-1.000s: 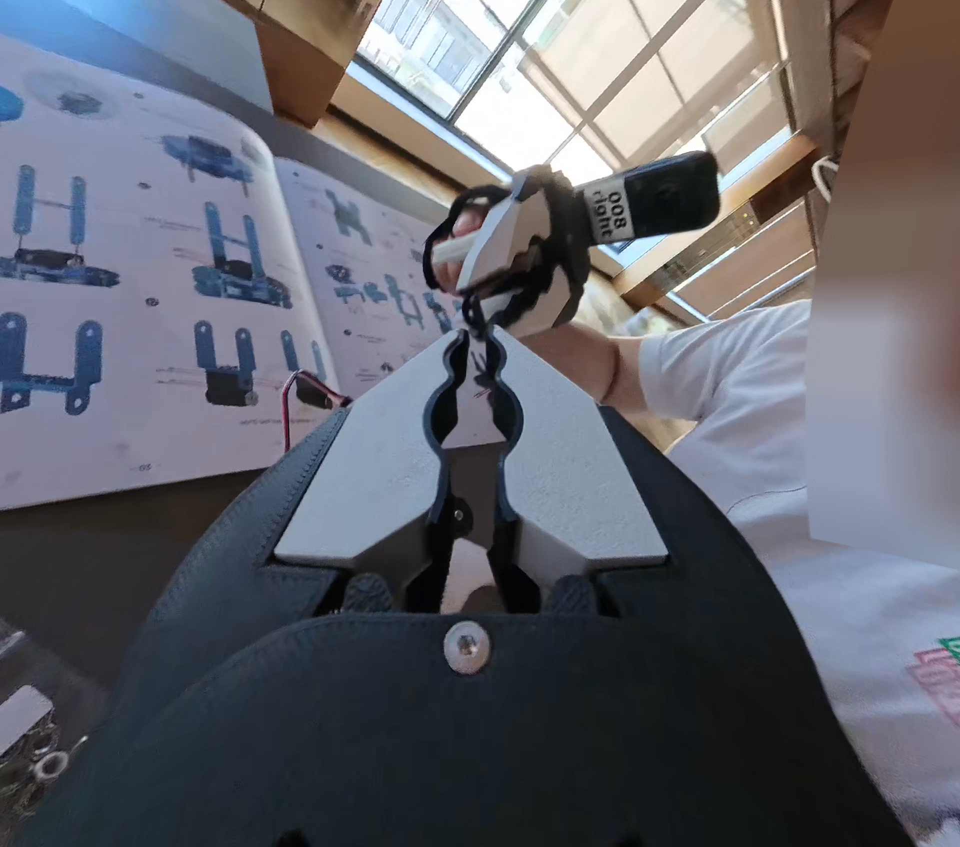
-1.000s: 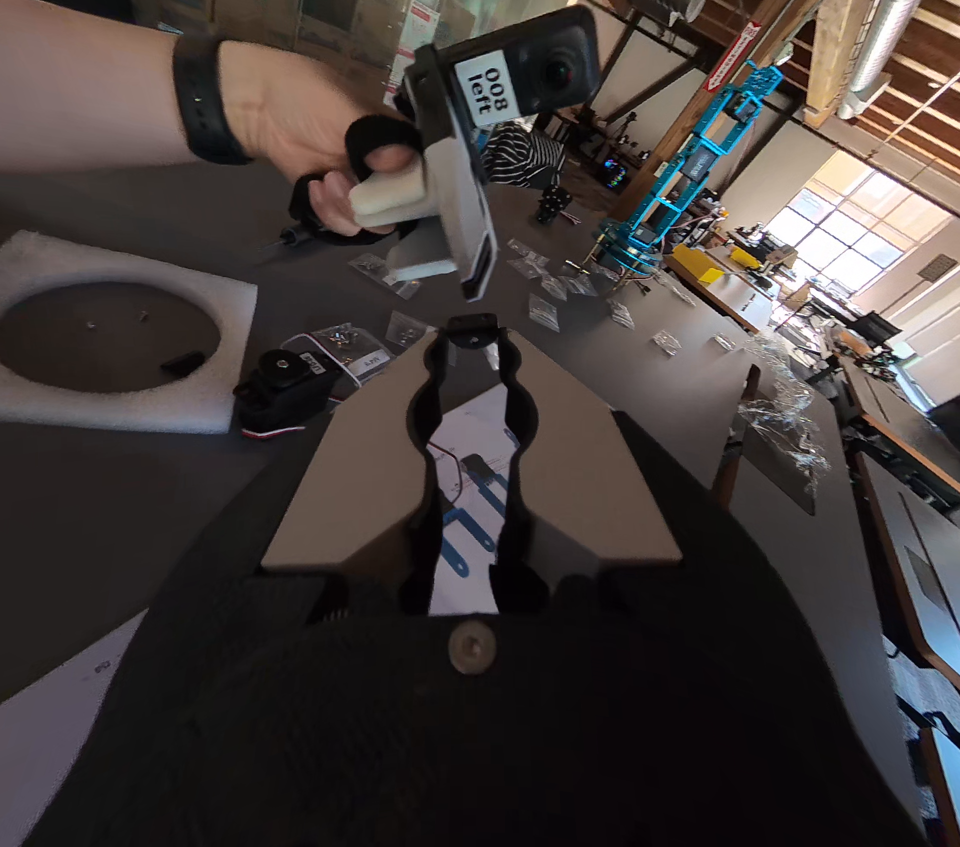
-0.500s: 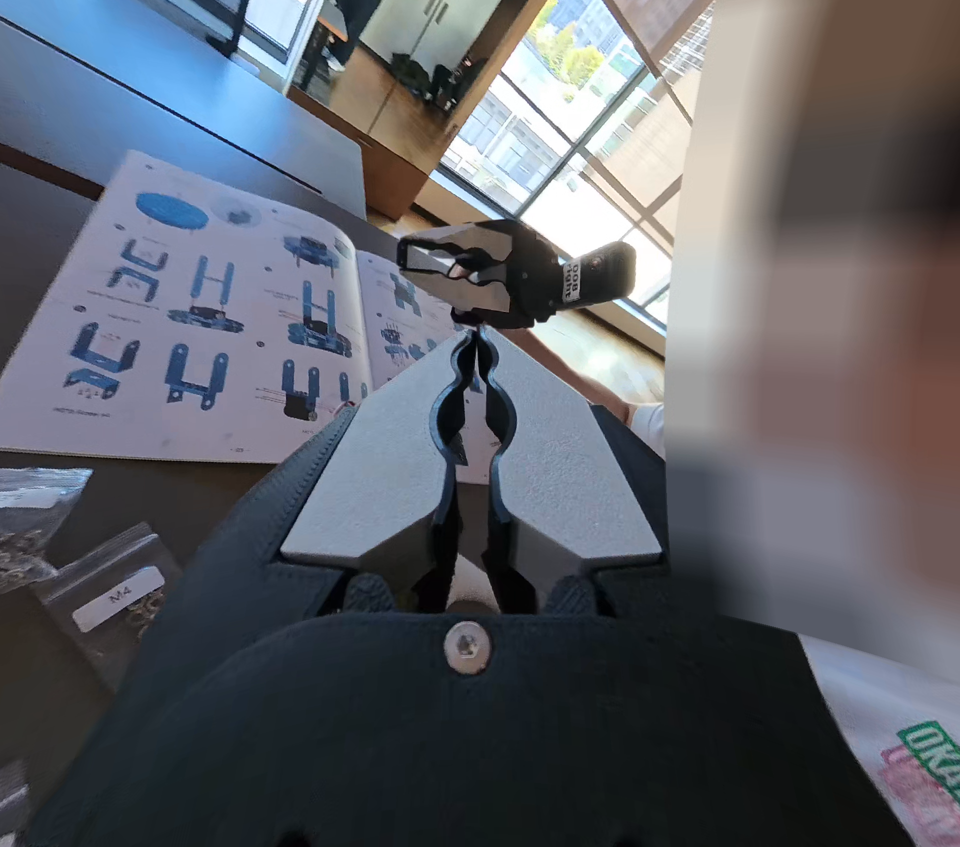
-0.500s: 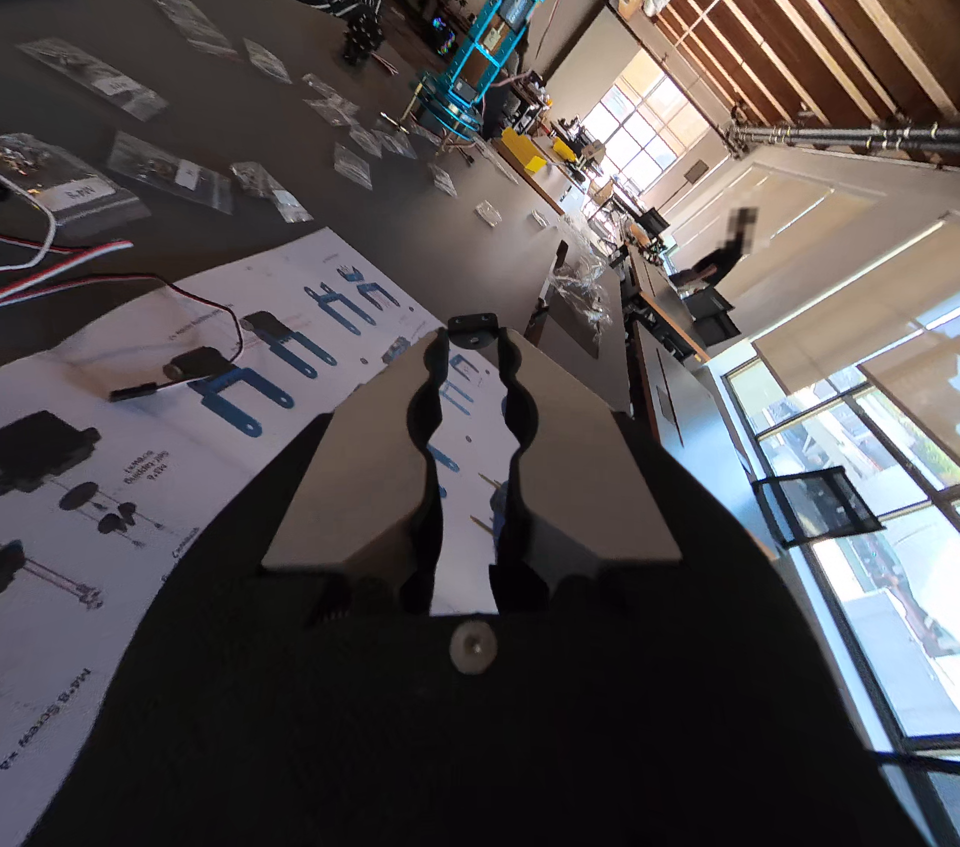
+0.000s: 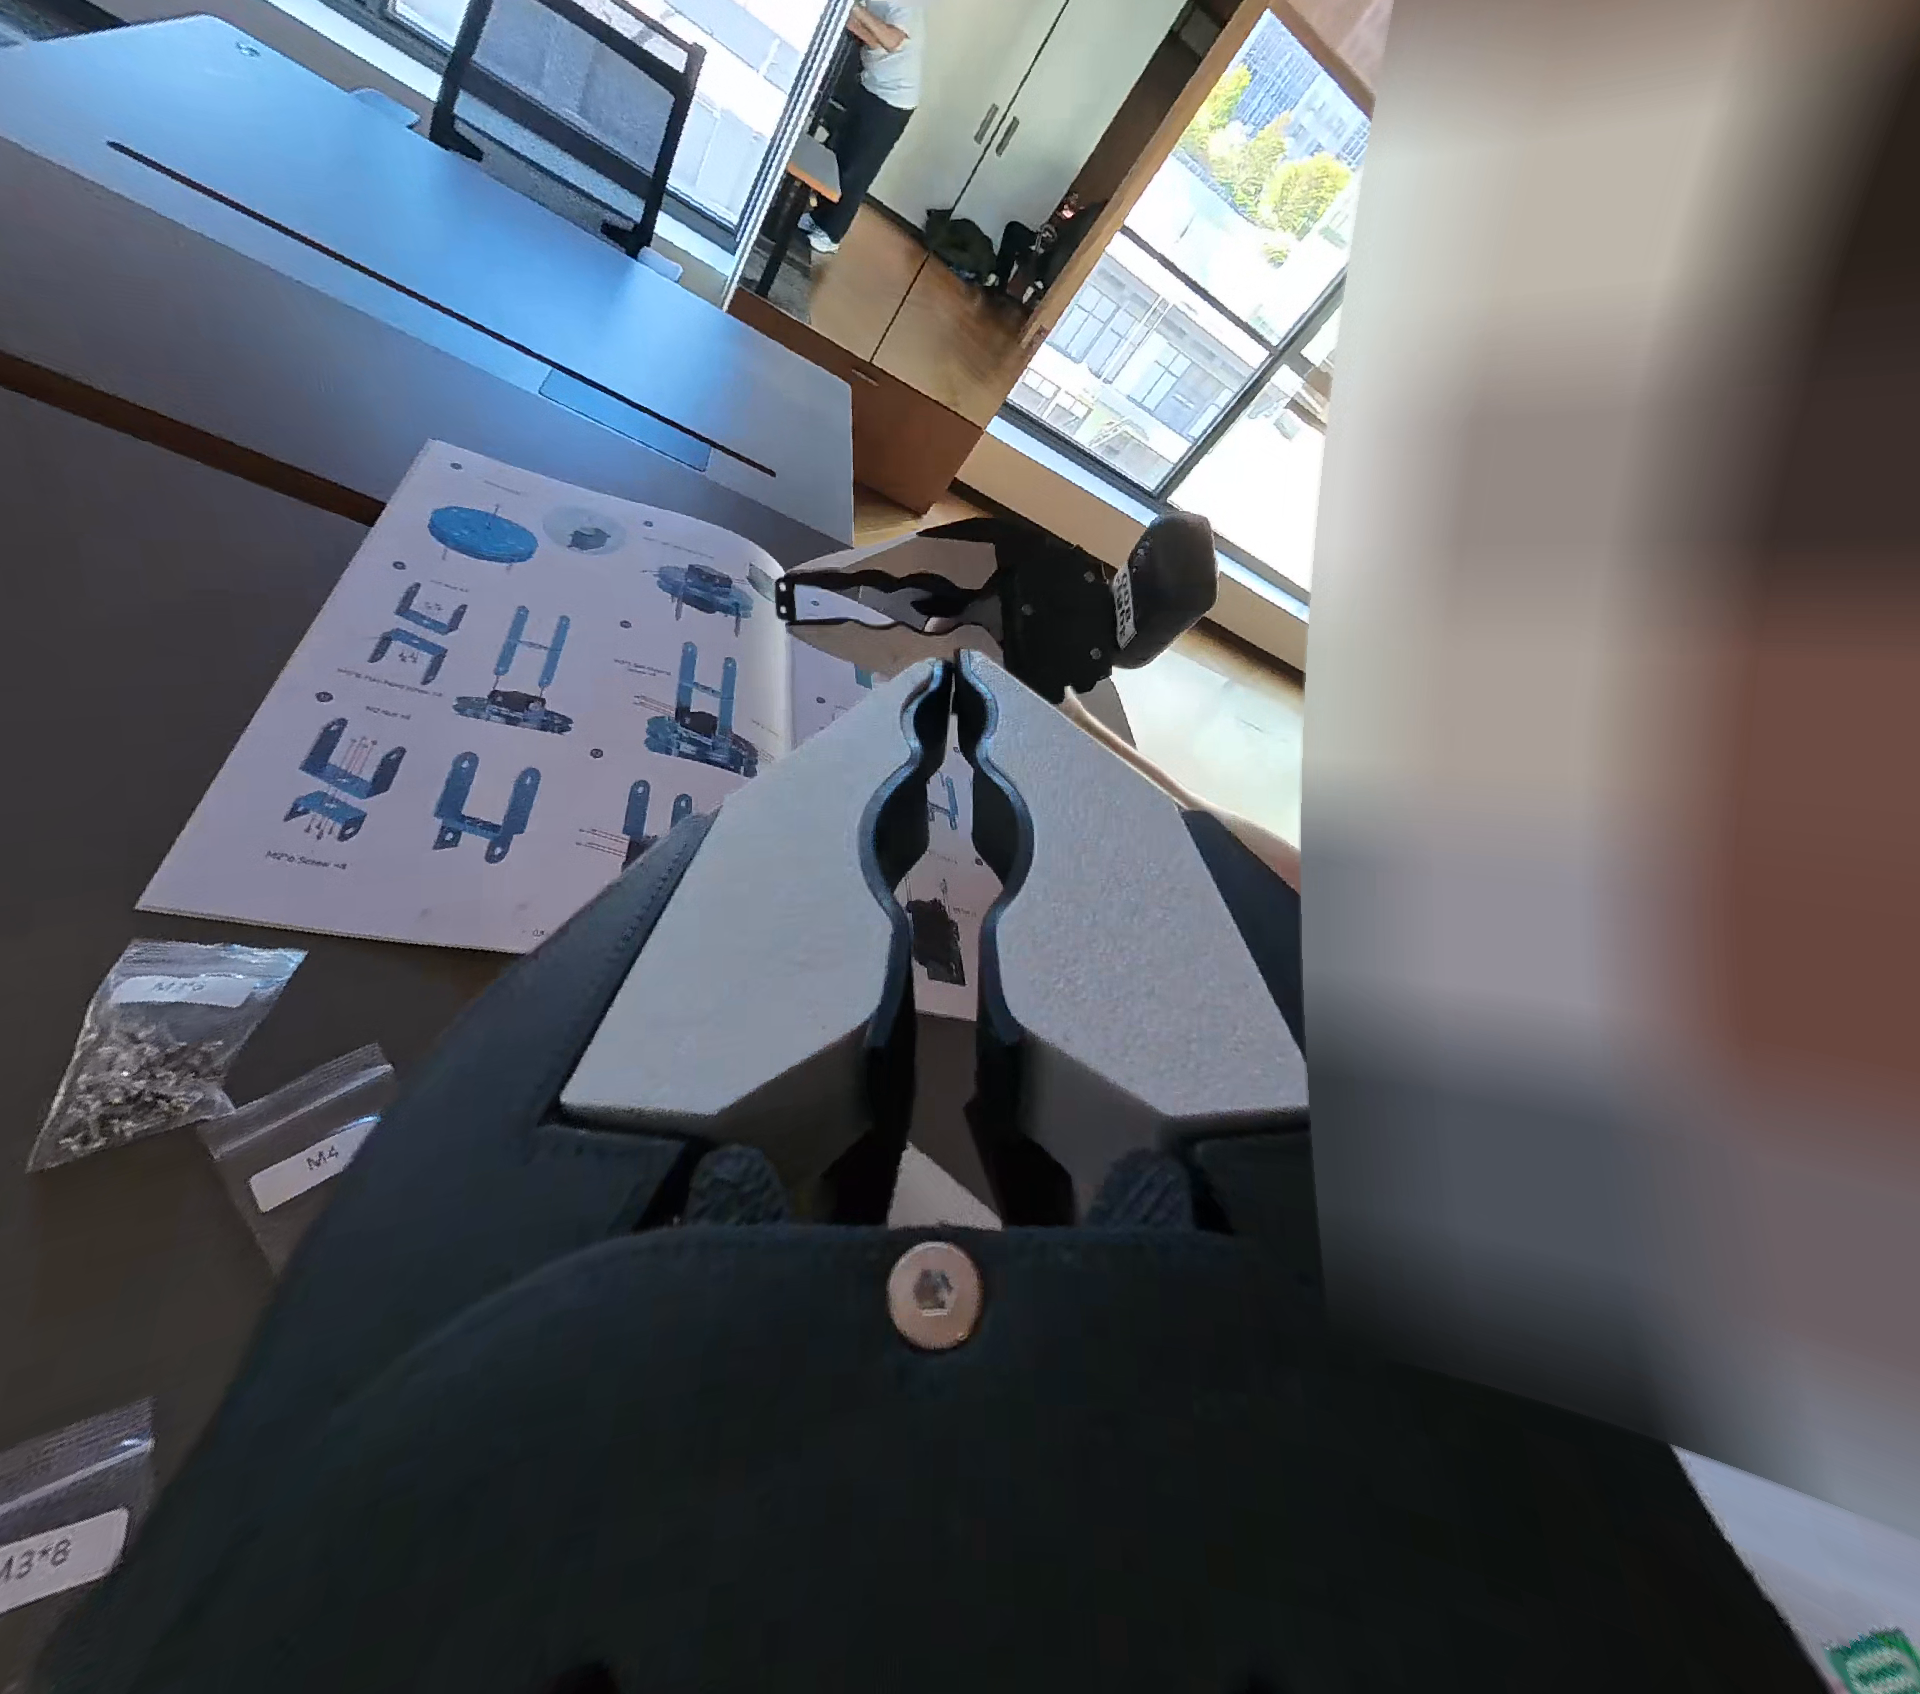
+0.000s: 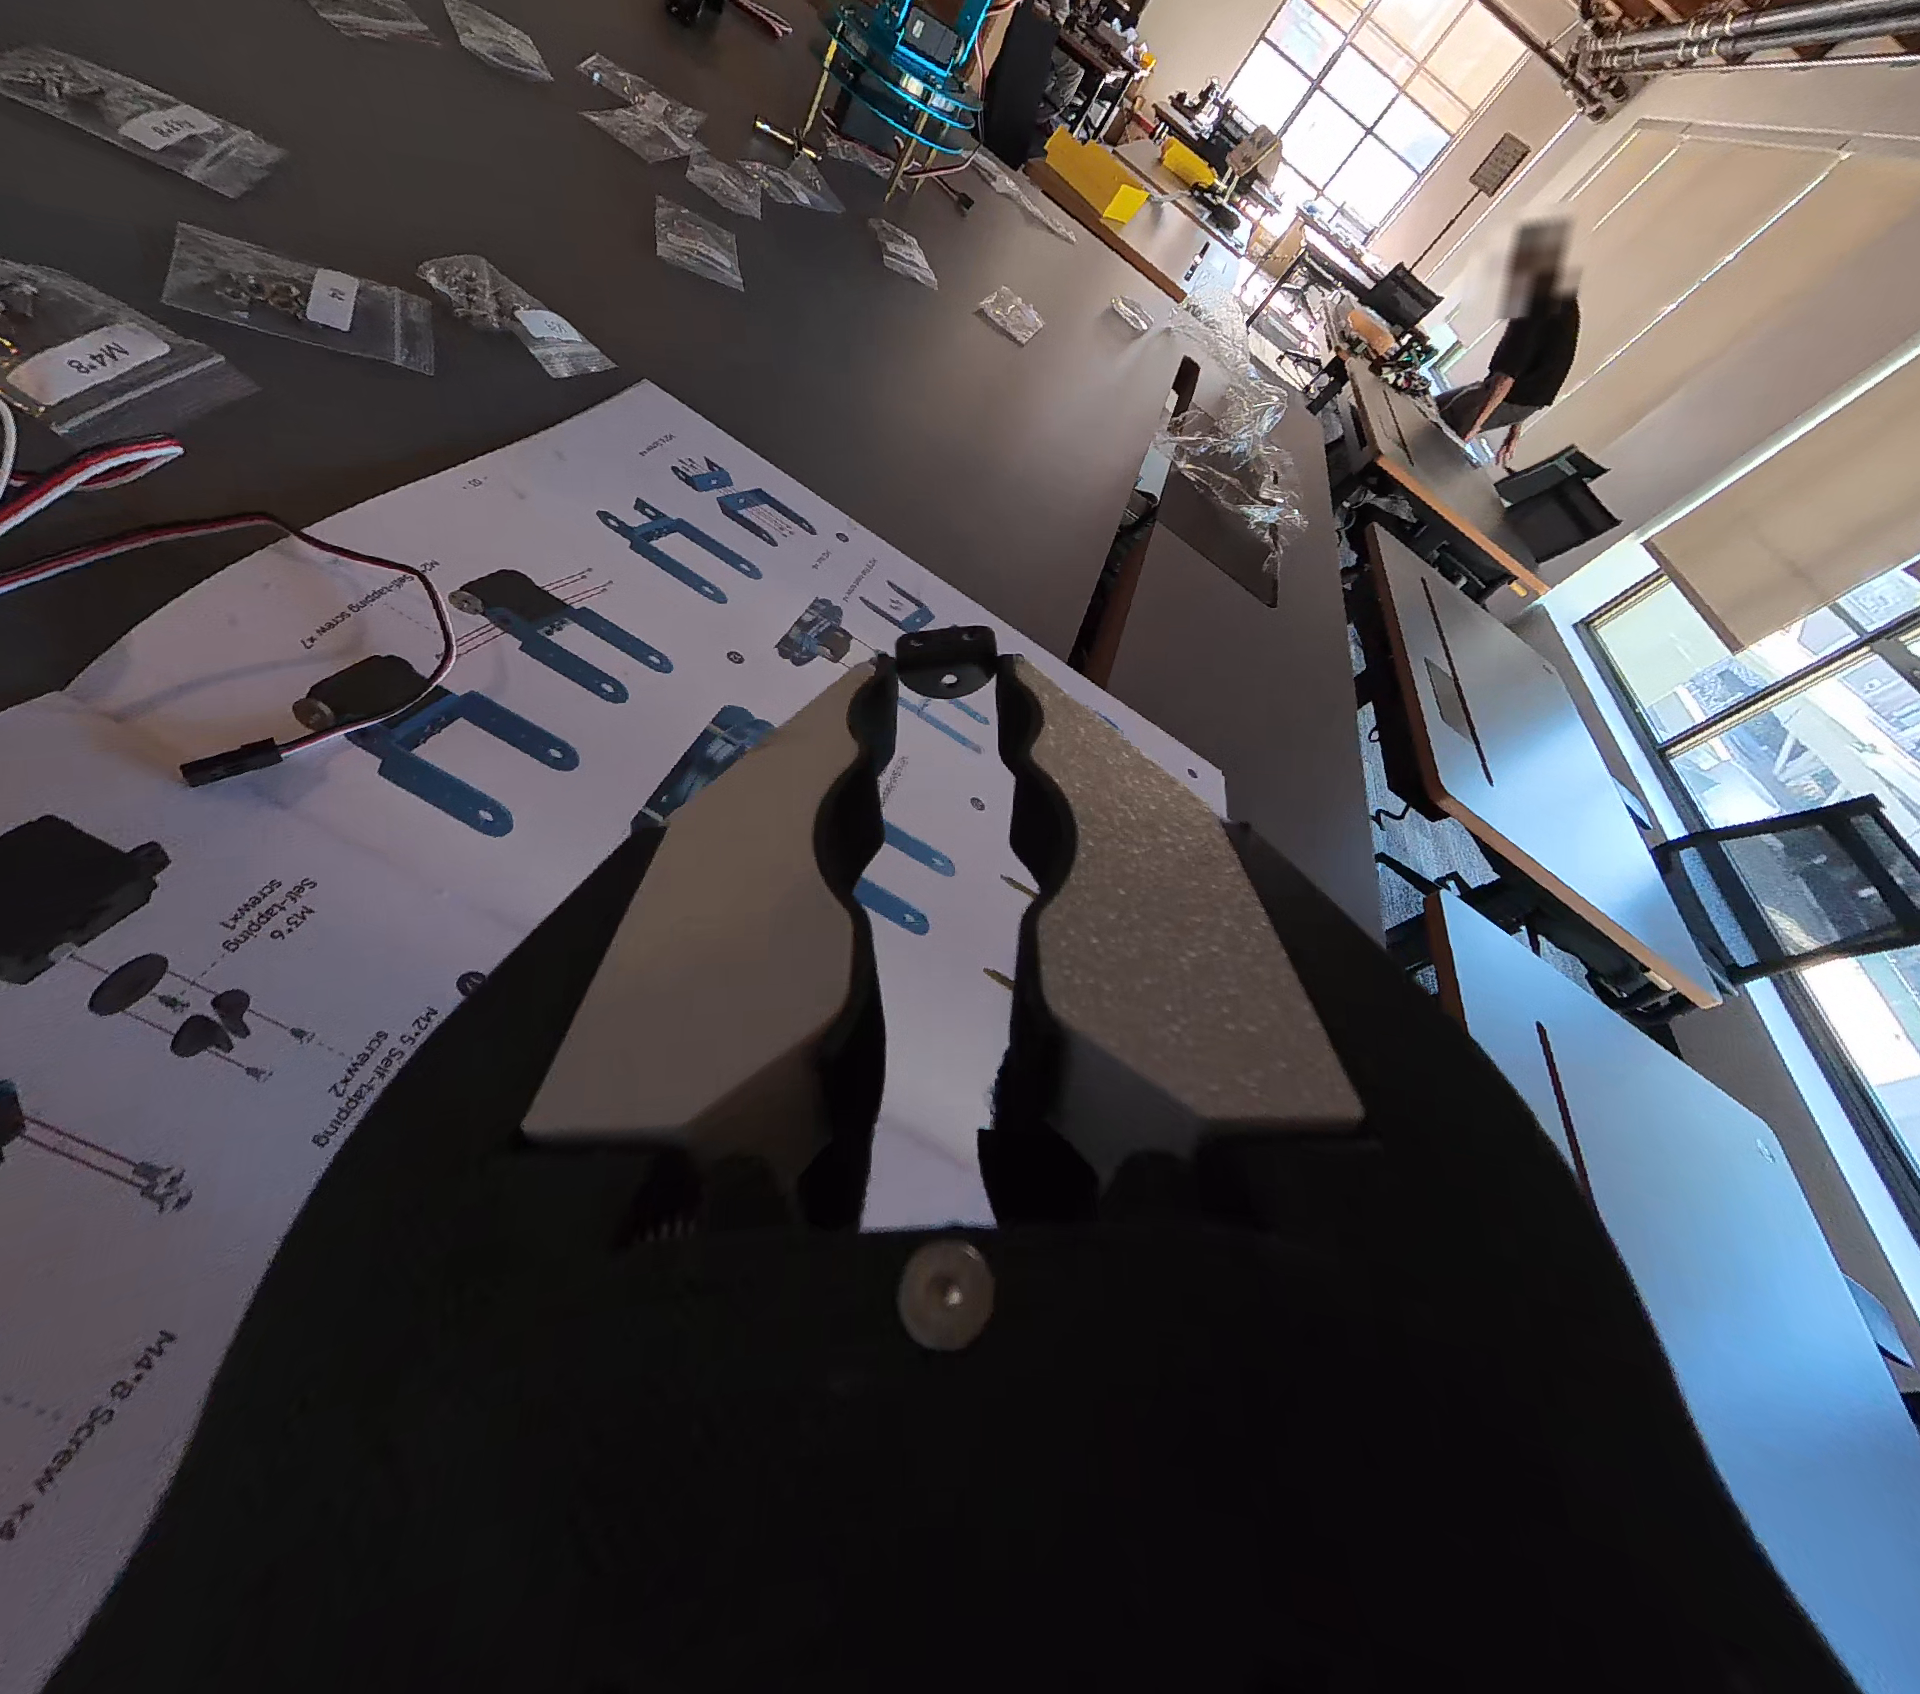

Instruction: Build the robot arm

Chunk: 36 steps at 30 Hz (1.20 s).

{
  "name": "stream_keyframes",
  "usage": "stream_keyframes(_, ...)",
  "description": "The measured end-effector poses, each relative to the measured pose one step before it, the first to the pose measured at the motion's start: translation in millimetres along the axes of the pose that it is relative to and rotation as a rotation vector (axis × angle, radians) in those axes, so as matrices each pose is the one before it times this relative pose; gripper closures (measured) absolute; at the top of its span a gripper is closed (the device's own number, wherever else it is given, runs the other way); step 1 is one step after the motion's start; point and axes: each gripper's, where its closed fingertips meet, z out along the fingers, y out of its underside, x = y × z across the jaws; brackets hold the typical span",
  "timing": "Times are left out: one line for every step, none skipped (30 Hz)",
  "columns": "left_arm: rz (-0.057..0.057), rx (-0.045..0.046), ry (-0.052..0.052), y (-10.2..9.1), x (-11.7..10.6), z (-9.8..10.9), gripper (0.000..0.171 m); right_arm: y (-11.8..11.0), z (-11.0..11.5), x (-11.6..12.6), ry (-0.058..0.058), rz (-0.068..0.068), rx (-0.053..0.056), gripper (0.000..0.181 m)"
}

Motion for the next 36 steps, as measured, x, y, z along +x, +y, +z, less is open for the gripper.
stream_keyframes(0.0096,-0.00967,-0.0011,1.38,-0.86,0.60,0.171,-1.83,-0.98,1.55,0.0045,0.0029,0.0109,0.163)
stream_keyframes(0.0135,-0.00633,-0.0018,1.10,-1.36,0.59,0.171,-2.37,-0.88,0.66,-0.0021,0.0131,0.0155,0.163)
stream_keyframes(0.0082,-0.00131,0.0018,0.61,-0.93,0.86,0.171,-2.85,-0.42,-0.46,-0.0106,0.0248,0.0199,0.163)
stream_keyframes(0.0018,-0.00447,0.0118,1.10,0.64,1.43,0.171,-4.02,-0.17,-1.80,-0.0192,0.0330,0.0266,0.163)
stream_keyframes(0.0039,-0.00456,0.0241,1.26,2.17,1.91,0.171,-5.35,-0.17,-3.67,-0.0308,0.0397,0.0343,0.163)
stream_keyframes(0.0075,0.00178,0.0292,0.66,2.49,2.43,0.170,-7.01,-0.42,-6.14,-0.0464,0.0460,0.0430,0.163)
stream_keyframes(-0.0049,-0.00341,0.0241,1.75,1.40,2.73,0.168,-6.38,-0.25,-7.98,-0.0566,0.0442,0.0378,0.163)
stream_keyframes(-0.0164,-0.01080,0.0210,2.71,0.66,2.84,0.164,-3.33,0.06,-7.77,-0.0517,0.0376,0.0189,0.163)
stream_keyframes(-0.0143,-0.00708,0.0248,2.19,1.63,3.01,0.159,-2.20,-0.34,-5.40,-0.0265,0.0290,0.0114,0.163)
stream_keyframes(-0.0126,0.00063,0.0278,1.35,2.57,3.00,0.156,-2.86,-1.56,-3.02,0.0024,0.0331,0.0215,0.163)
stream_keyframes(-0.0169,0.00273,0.0255,0.62,2.88,2.70,0.155,-4.92,-2.06,-2.23,0.0220,0.0478,0.0295,0.163)
stream_keyframes(-0.0169,0.00077,0.0237,0.22,3.50,2.17,0.154,-10.20,-1.79,-6.73,0.0082,0.0435,0.0362,0.163)
stream_keyframes(-0.0107,0.00173,0.0290,-0.54,5.38,1.39,0.158,-14.71,-1.34,-11.97,-0.0056,0.0195,0.0390,0.163)
stream_keyframes(-0.0060,0.00220,0.0363,-0.82,7.18,0.54,0.167,-15.40,-0.62,-13.64,-0.0009,-0.0153,0.0278,0.163)
stream_keyframes(-0.0092,0.00606,0.0282,-1.73,6.59,-0.40,0.171,-13.06,0.62,-11.67,0.0119,-0.0410,0.0046,0.163)
stream_keyframes(-0.0120,0.01193,0.0165,-2.74,5.13,-1.18,0.171,-11.87,1.89,-11.04,0.0066,-0.0541,-0.0130,0.163)
stream_keyframes(-0.0091,0.01006,0.0165,-2.53,5.39,-1.53,0.171,-12.24,3.18,-9.68,-0.0015,-0.0583,-0.0227,0.163)
stream_keyframes(-0.0009,0.00272,0.0186,-1.64,6.32,-1.12,0.171,-13.42,4.04,-7.46,-0.0057,-0.0593,-0.0250,0.163)
stream_keyframes(0.0105,0.00420,0.0091,-1.60,5.29,-0.74,0.171,-14.01,4.25,-4.95,-0.0079,-0.0574,-0.0248,0.163)
stream_keyframes(0.0173,0.01155,-0.0069,-2.42,3.14,-0.51,0.171,-14.24,4.23,-3.24,-0.0127,-0.0503,-0.0236,0.163)
stream_keyframes(0.0191,0.01656,-0.0083,-3.33,3.04,-0.36,0.171,-13.97,3.56,-2.55,-0.0156,-0.0437,-0.0211,0.163)
stream_keyframes(0.0214,0.01953,0.0064,-4.17,5.52,-0.18,0.170,-14.06,2.36,-1.66,-0.0114,-0.0416,-0.0118,0.163)
stream_keyframes(0.0170,0.01623,0.0142,-3.43,6.69,0.14,0.162,-13.05,1.21,-0.71,-0.0047,-0.0380,-0.0040,0.163)
stream_keyframes(0.0078,0.00467,0.0172,-1.44,6.56,0.51,0.158,-10.23,0.71,-0.55,-0.0026,-0.0303,-0.0077,0.163)
stream_keyframes(0.0057,-0.00517,0.0250,0.23,7.33,1.31,0.157,-6.74,0.53,-1.09,-0.0058,-0.0227,-0.0141,0.163)
stream_keyframes(0.0061,-0.00239,0.0290,0.01,7.32,1.80,0.157,-4.40,0.33,-1.77,-0.0078,-0.0188,-0.0146,0.163)
stream_keyframes(0.0042,0.00541,0.0277,-1.00,6.50,1.73,0.159,-2.55,0.52,-2.52,-0.0113,-0.0172,-0.0140,0.163)
stream_keyframes(0.0005,0.00540,0.0187,-0.89,4.51,1.29,0.161,-1.48,0.48,-2.11,-0.0086,-0.0139,-0.0140,0.163)
stream_keyframes(-0.0011,0.00249,0.0043,-0.58,1.50,0.60,0.162,-1.32,0.34,-1.99,-0.0091,-0.0106,-0.0101,0.163)
stream_keyframes(0.0013,0.00236,-0.0077,-0.69,-0.70,-0.49,0.162,-1.70,0.01,-2.00,-0.0096,-0.0079,-0.0053,0.163)
stream_keyframes(0.0093,0.00294,-0.0020,-0.93,-0.08,-1.06,0.161,-1.31,0.05,-1.13,-0.0051,-0.0065,-0.0066,0.163)
stream_keyframes(0.0085,-0.00140,0.0081,-0.25,1.59,-1.12,0.161,-0.65,0.08,-0.17,-0.0005,-0.0039,-0.0103,0.163)
stream_keyframes(-0.0031,-0.00758,0.0050,0.96,0.57,-1.07,0.161,-0.92,0.05,-0.48,-0.0030,-0.0043,-0.0058,0.163)
stream_keyframes(-0.0098,-0.00980,-0.0003,1.45,-0.70,-0.91,0.161,-1.45,-0.08,-0.82,-0.0060,-0.0024,0.0014,0.163)
stream_keyframes(-0.0064,-0.00879,0.0083,1.64,0.49,-0.49,0.160,-1.15,0.09,-0.19,-0.0029,0.0017,0.0017,0.163)
stream_keyframes(-0.0109,-0.01255,0.0167,2.60,1.42,0.07,0.160,-0.36,0.09,0.05,-0.0025,0.0029,-0.0009,0.163)
